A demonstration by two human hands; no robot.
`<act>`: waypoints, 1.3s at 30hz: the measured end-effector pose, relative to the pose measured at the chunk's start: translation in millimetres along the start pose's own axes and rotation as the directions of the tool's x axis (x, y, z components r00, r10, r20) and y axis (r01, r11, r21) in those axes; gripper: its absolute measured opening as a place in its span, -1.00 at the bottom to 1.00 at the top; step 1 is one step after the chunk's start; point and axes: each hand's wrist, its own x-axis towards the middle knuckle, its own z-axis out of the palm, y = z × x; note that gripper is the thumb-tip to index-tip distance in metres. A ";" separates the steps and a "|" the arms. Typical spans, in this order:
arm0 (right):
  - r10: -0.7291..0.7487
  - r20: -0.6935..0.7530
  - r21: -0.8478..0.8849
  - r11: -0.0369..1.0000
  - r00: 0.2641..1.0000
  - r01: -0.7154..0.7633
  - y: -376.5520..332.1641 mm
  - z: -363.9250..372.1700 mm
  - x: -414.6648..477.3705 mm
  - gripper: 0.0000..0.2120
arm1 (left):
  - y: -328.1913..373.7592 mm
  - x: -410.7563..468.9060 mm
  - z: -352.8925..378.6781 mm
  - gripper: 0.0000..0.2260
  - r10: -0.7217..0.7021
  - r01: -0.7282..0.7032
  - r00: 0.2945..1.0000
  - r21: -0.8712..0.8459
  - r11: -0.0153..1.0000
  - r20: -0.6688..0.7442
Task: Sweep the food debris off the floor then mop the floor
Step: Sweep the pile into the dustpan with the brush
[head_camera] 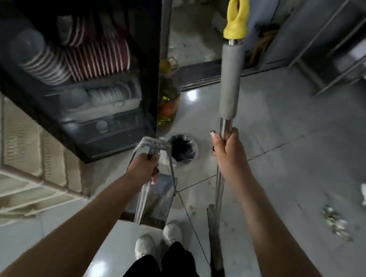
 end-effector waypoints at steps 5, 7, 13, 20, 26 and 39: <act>0.055 -0.184 0.034 0.998 0.981 -0.050 14.5 -78.1 -23.4 -0.80 | 54.7 -36.0 54.9 -0.72 0.066 -0.070 0.994 0.045 0.997 0.087; 0.079 -0.246 0.038 0.997 0.966 -0.072 20.8 -106.4 -32.3 -0.80 | 70.1 -45.7 75.3 -0.70 0.110 -0.122 0.987 0.095 0.988 0.116; 0.187 -0.459 0.087 0.982 0.869 -0.165 56.2 -190.1 -70.0 -0.76 | 106.8 -75.9 150.8 -0.65 0.152 -0.238 0.949 0.312 0.920 0.277; 0.268 -0.602 0.176 0.963 0.752 -0.202 117.4 -277.8 -111.2 -0.79 | 137.0 -112.4 253.5 -0.72 0.100 -0.251 0.888 0.292 0.923 0.449; 0.313 -0.671 0.230 0.950 0.673 -0.212 162.2 -349.2 -142.1 -0.79 | 152.0 -142.0 351.2 -0.72 0.084 -0.324 0.822 0.343 0.882 0.563; 0.442 -0.804 0.322 0.885 0.396 -0.336 233.8 -459.7 -240.8 -0.79 | 129.4 -200.8 560.2 -0.68 0.073 -0.494 0.656 0.353 0.795 0.752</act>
